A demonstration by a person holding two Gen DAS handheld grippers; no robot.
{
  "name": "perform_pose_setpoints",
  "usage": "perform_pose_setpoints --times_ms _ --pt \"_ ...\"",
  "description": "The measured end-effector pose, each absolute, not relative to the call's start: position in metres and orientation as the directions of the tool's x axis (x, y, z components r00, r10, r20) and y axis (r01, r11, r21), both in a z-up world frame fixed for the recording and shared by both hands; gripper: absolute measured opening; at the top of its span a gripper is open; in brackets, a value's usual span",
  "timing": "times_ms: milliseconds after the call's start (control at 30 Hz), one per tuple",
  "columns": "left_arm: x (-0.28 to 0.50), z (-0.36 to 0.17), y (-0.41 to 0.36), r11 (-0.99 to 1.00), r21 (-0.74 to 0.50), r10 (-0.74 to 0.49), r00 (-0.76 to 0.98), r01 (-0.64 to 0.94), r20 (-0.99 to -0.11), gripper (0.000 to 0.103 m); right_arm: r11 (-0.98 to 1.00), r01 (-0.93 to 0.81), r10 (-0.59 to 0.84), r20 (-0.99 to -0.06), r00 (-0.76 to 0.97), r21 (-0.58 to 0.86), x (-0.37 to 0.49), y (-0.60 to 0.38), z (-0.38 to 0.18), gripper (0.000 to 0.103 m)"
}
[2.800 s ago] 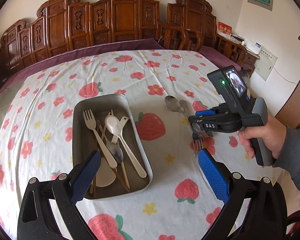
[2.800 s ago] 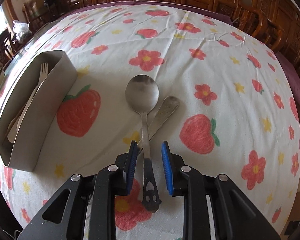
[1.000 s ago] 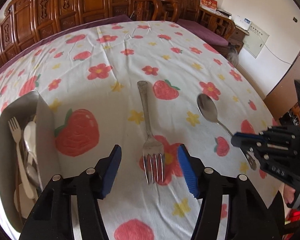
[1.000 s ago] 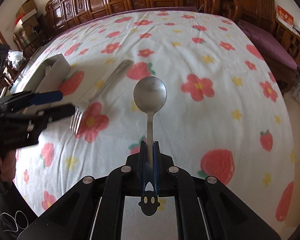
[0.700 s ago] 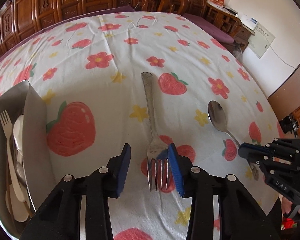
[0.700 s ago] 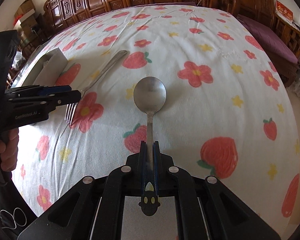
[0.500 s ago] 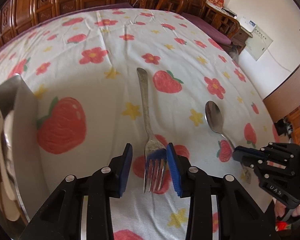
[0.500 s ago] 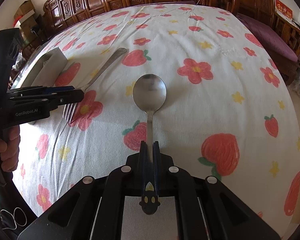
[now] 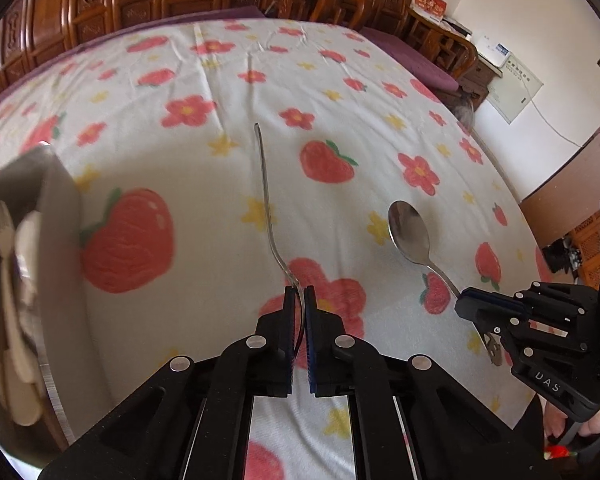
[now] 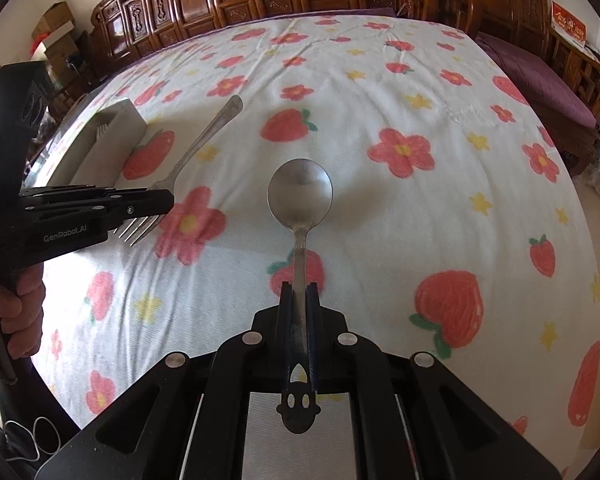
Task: Organize utensils
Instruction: 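Grasp the metal fork with the left tool while the right tool holds the metal spoon, then carry the metal fork over the tray and open the left tool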
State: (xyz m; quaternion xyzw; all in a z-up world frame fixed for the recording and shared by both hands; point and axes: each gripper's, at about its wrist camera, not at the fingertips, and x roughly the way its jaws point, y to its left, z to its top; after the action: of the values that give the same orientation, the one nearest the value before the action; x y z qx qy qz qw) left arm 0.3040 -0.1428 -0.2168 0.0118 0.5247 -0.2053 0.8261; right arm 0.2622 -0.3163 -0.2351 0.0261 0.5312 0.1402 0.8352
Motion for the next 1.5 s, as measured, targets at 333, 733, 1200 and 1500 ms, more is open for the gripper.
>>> perform_pose_setpoints --times_ms 333,733,1200,1500 --pt "0.291 -0.175 -0.102 0.928 -0.158 -0.305 0.446 0.338 -0.842 0.004 0.944 -0.255 0.305 -0.848 0.433 0.210 0.269 -0.277 -0.204 0.008" --pt "0.278 -0.152 -0.030 0.959 -0.111 -0.234 0.507 0.260 -0.830 0.004 0.920 -0.326 0.353 -0.824 0.443 0.218 0.278 -0.224 -0.180 0.008" --pt "0.278 -0.171 0.028 0.981 -0.115 -0.180 0.502 0.159 -0.846 0.006 0.896 -0.395 0.373 -0.828 0.420 0.204 0.286 -0.174 -0.174 0.008" --pt "0.289 -0.182 0.031 0.981 -0.116 -0.178 0.498 0.153 -0.849 0.005 0.885 -0.424 0.384 -0.819 0.426 0.194 0.291 -0.155 -0.158 0.008"
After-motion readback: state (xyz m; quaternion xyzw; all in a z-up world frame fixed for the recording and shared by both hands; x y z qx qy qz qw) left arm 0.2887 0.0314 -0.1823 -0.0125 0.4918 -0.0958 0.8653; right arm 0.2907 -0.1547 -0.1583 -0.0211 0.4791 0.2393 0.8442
